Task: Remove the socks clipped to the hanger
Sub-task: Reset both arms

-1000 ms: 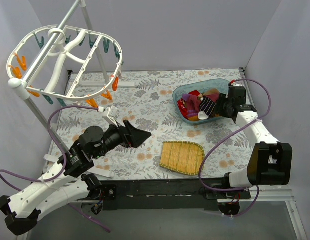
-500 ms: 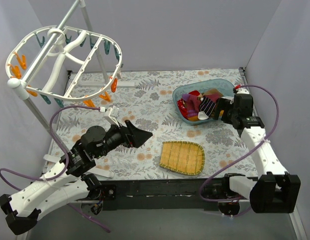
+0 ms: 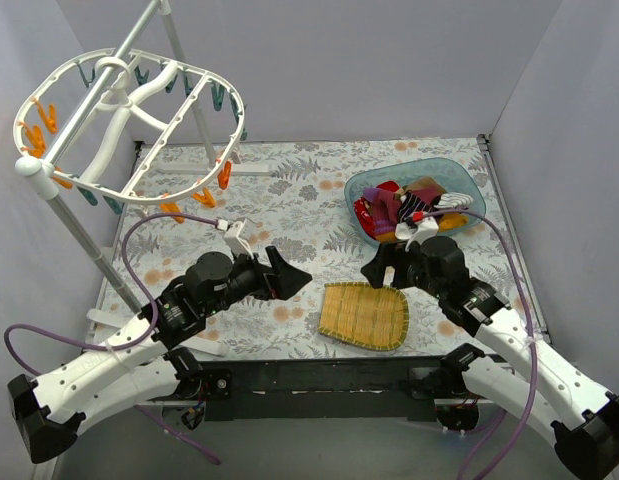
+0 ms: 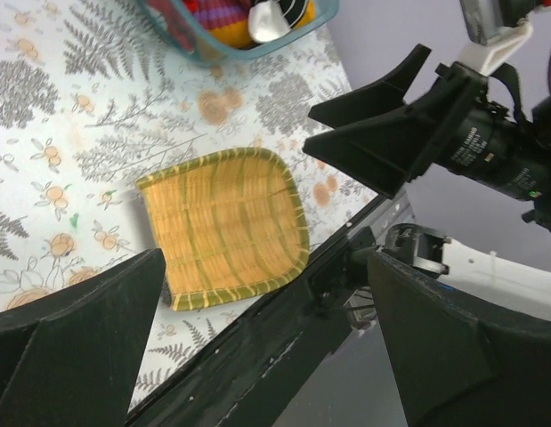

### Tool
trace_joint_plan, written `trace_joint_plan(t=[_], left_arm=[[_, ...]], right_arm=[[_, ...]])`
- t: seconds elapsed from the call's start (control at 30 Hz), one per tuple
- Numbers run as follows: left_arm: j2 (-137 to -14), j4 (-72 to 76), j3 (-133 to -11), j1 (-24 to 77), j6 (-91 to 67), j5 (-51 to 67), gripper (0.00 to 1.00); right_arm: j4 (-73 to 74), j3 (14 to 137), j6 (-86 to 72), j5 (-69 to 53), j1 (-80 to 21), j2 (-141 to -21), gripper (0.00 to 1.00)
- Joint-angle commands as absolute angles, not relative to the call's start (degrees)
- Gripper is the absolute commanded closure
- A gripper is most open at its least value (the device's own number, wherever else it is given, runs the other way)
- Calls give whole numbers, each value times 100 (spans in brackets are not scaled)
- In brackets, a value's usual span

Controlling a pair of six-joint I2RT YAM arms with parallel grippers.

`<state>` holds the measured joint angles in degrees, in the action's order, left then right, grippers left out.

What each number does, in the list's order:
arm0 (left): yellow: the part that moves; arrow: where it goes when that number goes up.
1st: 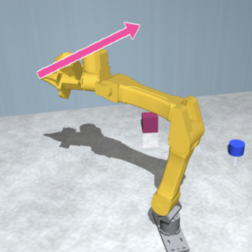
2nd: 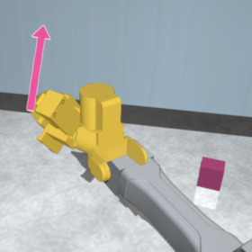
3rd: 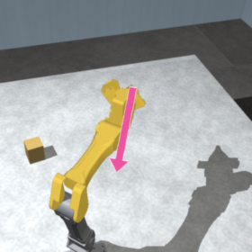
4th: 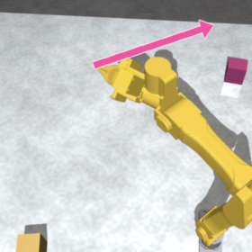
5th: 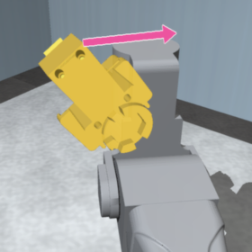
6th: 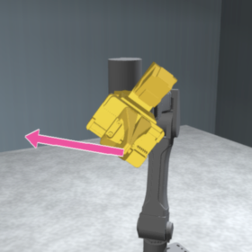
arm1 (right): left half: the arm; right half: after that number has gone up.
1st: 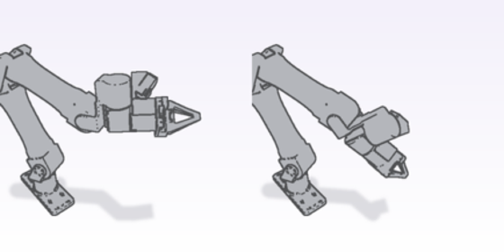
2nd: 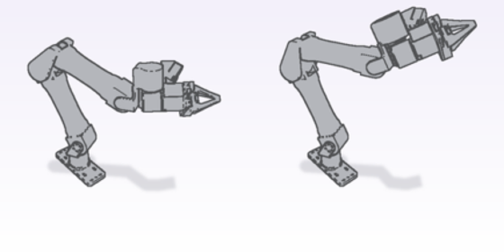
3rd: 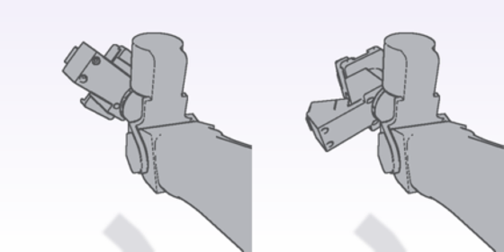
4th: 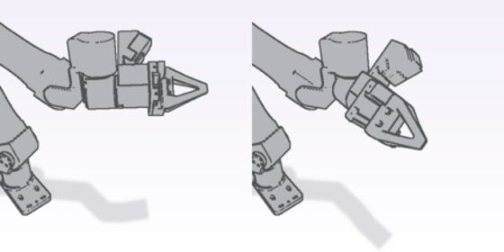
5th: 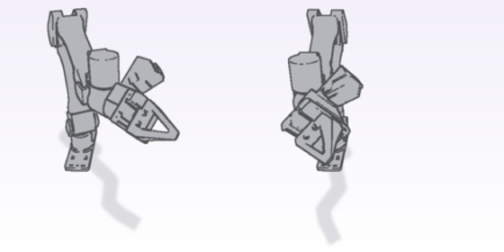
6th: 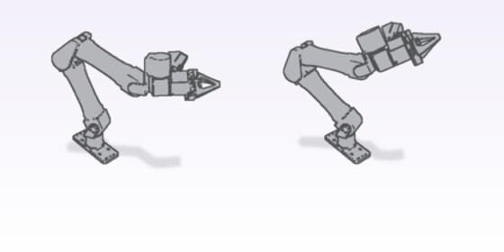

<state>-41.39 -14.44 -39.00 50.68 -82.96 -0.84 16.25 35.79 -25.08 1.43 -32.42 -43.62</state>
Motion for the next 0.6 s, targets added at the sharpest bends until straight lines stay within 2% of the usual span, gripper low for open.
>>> trace_joint_plan(t=[0.0,0.33,0.57], left_arm=[[-4262,-1327,-3561,5036,-8349,-105,2],[-4271,-1239,-3278,5036,-8482,-571,2],[-4298,-1072,-3279,5036,-8394,-492,2]], right_arm=[[1002,3331,-2988,387,-3797,-4263,2],[1010,3427,-2751,431,-3832,-4218,2],[1107,3586,-2646,518,-3841,-4184,2]])
